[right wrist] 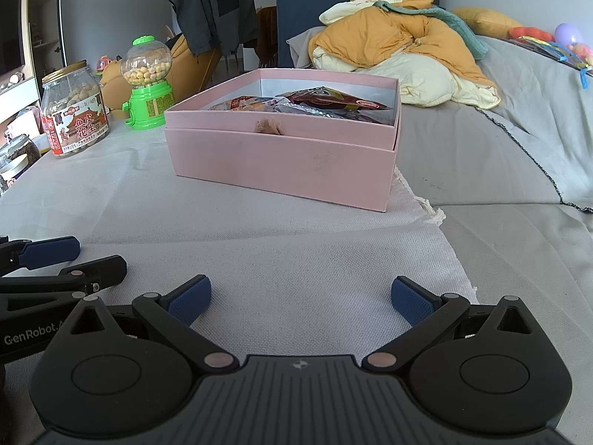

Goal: Organize snacks

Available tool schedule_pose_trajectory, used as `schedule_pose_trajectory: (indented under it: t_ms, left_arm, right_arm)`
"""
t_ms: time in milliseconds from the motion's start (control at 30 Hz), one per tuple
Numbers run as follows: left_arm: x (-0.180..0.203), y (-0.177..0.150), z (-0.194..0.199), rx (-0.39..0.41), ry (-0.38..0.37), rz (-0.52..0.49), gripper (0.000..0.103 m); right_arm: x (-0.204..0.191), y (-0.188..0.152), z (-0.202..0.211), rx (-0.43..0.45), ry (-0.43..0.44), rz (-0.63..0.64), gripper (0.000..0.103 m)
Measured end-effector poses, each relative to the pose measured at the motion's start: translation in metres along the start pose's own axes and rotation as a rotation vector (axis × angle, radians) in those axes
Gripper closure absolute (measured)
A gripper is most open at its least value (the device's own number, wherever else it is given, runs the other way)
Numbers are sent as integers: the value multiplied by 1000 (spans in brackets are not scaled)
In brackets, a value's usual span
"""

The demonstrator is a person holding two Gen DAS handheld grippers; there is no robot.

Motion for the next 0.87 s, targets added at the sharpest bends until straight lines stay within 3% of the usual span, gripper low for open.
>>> schedule_pose_trajectory:
  t_ms: [867]
  left_arm:
    - [-1,-1,0,3,-1,-2,42]
  right_arm:
    - [0,0,0,0,0,0,0]
Point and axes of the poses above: each gripper's, at about its wrist camera, not at the fingertips, and z roughly against the way its jaws point, x to its right, y to its top, the point moved 4 cm from there along -z, roughly the way its jaws point, and after that the axes turned 10 degrees about -x, right-handed, at the moved point
